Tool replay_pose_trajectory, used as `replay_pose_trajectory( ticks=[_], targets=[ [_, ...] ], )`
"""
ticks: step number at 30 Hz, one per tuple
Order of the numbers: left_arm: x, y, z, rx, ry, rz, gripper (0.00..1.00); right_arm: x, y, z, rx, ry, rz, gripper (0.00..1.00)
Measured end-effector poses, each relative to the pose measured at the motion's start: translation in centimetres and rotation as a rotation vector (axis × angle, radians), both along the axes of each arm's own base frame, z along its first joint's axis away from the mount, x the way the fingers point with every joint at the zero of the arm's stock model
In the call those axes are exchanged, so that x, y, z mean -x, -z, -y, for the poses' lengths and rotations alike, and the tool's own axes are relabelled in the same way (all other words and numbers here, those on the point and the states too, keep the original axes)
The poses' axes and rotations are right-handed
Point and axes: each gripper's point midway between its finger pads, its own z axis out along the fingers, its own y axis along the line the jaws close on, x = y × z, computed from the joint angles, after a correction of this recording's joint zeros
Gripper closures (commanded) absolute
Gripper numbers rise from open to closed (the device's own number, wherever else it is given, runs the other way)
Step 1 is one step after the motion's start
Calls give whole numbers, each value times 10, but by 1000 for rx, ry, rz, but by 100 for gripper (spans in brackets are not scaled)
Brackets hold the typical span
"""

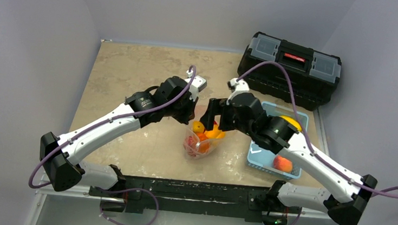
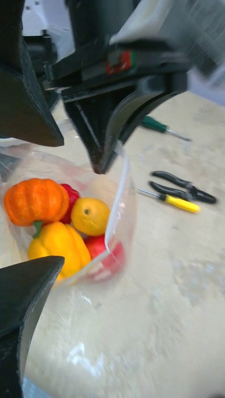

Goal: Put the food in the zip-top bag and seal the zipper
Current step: Place the fake fruit in the zipper food storage bag, then pick up the fake vegetable from the bin.

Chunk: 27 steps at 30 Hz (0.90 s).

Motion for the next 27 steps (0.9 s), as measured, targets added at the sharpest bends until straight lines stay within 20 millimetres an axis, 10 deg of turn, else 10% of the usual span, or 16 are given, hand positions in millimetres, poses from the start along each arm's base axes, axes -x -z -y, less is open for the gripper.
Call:
replay_pose_trajectory(
  ticks=[5, 11, 18, 27],
  targets=[
    [1, 0, 0, 1, 3, -2, 100, -12, -39, 41, -7, 179, 121, 12],
    [1, 0, 0, 0, 2, -3, 100, -34, -25, 116, 72, 543, 104, 11],
    [1, 0, 0, 1, 3, -4, 100, -56, 51, 241, 172, 955, -62, 11],
    [1, 0, 0, 1, 3, -4, 100, -64, 131, 271, 257, 1006, -277, 33]
  ],
)
